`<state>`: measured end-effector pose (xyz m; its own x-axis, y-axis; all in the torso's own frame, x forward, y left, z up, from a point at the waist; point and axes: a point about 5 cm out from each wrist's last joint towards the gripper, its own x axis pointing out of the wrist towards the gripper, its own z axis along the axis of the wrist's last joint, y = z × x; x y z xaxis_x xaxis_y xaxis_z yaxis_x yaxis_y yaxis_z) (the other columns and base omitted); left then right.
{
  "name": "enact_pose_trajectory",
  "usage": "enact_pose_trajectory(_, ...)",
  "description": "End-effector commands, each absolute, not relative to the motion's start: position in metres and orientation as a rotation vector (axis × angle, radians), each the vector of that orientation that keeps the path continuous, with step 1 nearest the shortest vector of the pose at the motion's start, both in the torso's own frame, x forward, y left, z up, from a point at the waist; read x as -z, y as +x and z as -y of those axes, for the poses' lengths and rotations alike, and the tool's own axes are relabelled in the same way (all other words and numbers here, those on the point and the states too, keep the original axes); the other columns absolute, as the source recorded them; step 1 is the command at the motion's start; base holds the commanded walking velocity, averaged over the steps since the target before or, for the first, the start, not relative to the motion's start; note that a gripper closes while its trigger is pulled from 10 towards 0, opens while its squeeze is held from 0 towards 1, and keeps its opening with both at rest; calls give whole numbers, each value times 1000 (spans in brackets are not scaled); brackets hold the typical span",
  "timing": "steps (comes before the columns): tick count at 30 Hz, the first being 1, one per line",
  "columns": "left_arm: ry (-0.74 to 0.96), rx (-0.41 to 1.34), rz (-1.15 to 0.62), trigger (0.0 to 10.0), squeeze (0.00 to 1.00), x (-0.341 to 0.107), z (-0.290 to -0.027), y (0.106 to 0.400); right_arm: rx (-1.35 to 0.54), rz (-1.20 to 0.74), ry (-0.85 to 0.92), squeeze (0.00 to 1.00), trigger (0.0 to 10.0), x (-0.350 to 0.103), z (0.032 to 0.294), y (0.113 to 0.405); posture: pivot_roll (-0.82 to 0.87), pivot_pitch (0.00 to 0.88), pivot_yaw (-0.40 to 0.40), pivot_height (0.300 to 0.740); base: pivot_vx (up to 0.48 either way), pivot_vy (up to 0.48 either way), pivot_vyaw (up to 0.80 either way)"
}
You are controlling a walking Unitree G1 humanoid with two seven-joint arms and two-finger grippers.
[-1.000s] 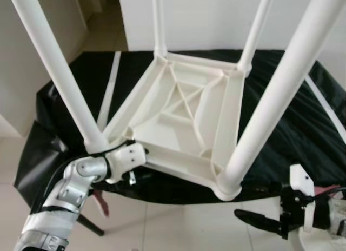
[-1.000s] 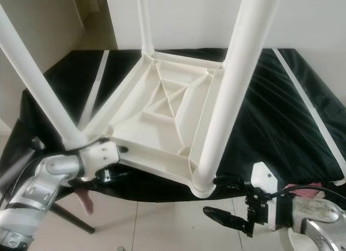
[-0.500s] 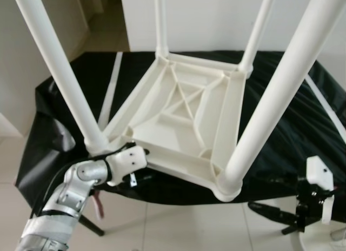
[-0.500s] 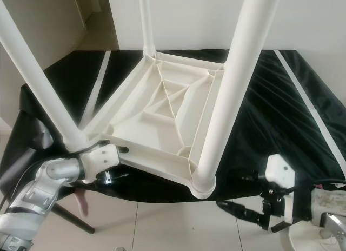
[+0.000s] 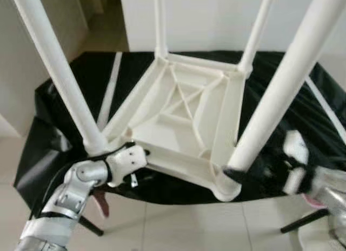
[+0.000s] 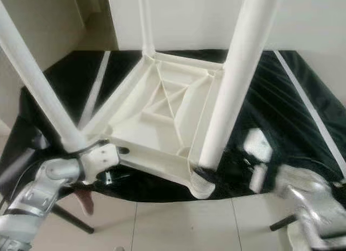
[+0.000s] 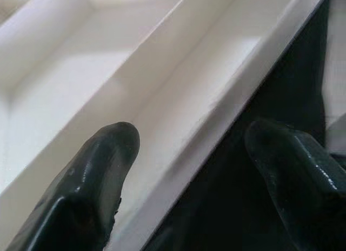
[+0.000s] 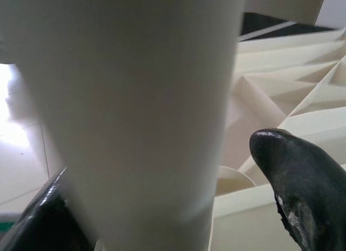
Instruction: Building children table
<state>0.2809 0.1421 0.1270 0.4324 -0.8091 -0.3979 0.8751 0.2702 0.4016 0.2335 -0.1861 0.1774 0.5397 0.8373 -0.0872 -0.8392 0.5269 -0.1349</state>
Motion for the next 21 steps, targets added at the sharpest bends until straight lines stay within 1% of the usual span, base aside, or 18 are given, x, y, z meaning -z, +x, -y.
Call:
enact_pose_trajectory(1, 576, 1339, -209, 10000, 0, -122, -139, 268, -947, -15, -178, 0, 10000, -177, 194, 239, -9, 54, -7, 740, 0, 0, 0)
enact_pose_trajectory(3, 545, 1350, -210, 10000, 0, -124, -137, 267, -925, -14, -174, 0, 10000, -176, 197, 242, -9, 54, -7, 740, 0, 0, 0)
enact_pose_trajectory(5, 454, 1399, -178, 10000, 0, -134, -124, 262, -846, 2, -162, 0, 10000, -178, 208, 250, -18, 55, -7, 740, 0, 0, 0)
enact_pose_trajectory(6, 454, 1399, -178, 10000, 0, -134, -124, 262, -846, 2, -162, 0, 10000, -178, 208, 250, -18, 55, -7, 740, 0, 0, 0)
enact_pose_trajectory(7, 387, 1425, -129, 10000, 0, -143, -110, 260, -760, 29, -156, 0, 10000, -179, 218, 258, -22, 55, -5, 740, 0, 0, 0)
enact_pose_trajectory(14, 293, 1421, -95, 10000, 0, -145, -93, 258, -634, 59, -141, 0, 10000, -177, 230, 269, -40, 52, 2, 740, 0, 0, 0)
enact_pose_trajectory(17, 182, 1339, -46, 10000, 0, -146, -75, 261, -565, 78, -116, 0, 10000, -174, 232, 274, -50, 49, 8, 740, 0, 0, 0)
enact_pose_trajectory(19, 158, 1309, -36, 10000, 0, -146, -71, 263, -553, 82, -117, 0, 10000, -173, 232, 275, -53, 48, 8, 740, 0, 0, 0)
enact_pose_trajectory(21, 199, 1223, 16, 10000, 0, -146, -58, 265, -519, 78, -108, 0, 10000, -170, 234, 276, -53, 49, 7, 740, 0, 0, 0)
